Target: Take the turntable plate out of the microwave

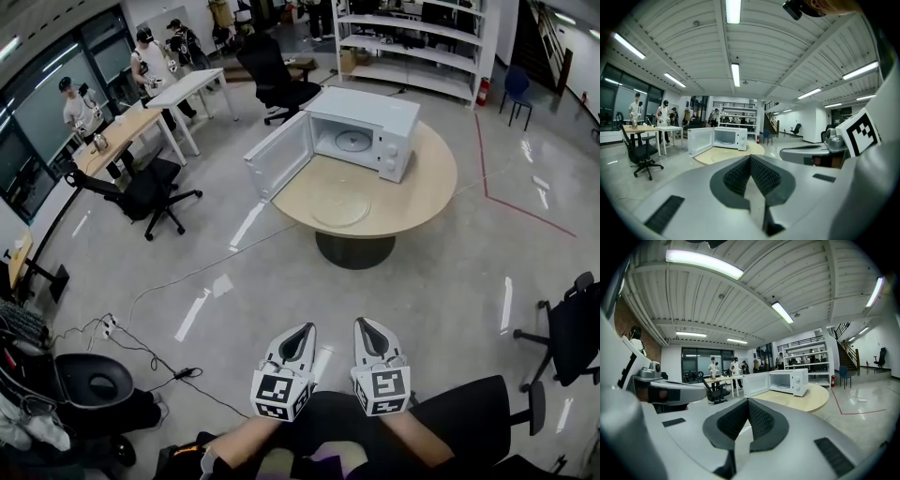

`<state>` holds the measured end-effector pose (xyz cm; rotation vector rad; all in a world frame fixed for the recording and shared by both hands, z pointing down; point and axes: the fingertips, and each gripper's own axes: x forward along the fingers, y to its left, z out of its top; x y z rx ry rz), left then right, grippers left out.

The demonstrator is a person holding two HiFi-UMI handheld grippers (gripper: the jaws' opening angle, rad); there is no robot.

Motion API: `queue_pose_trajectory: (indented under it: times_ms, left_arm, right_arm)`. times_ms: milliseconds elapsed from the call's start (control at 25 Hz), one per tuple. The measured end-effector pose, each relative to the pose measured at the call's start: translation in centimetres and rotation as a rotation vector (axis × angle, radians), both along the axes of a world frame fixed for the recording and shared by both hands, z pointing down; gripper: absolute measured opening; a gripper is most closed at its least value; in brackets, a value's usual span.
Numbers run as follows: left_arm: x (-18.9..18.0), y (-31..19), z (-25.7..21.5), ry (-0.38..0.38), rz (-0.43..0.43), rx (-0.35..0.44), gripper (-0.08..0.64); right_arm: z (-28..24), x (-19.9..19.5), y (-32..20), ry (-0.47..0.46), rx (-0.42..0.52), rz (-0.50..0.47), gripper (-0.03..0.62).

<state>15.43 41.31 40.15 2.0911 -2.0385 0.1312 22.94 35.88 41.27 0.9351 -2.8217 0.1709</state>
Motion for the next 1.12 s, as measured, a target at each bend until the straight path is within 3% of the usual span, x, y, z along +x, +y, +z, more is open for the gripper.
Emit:
queue_pose_trajectory:
  times_ms: [1120]
  left_arm:
    - [0.7,0.2,2.1,0.044,0.014,-0.027,0.046]
  right_arm:
    - [2.0,0.9,0.6,0.050,-0.034,0.018,0.015]
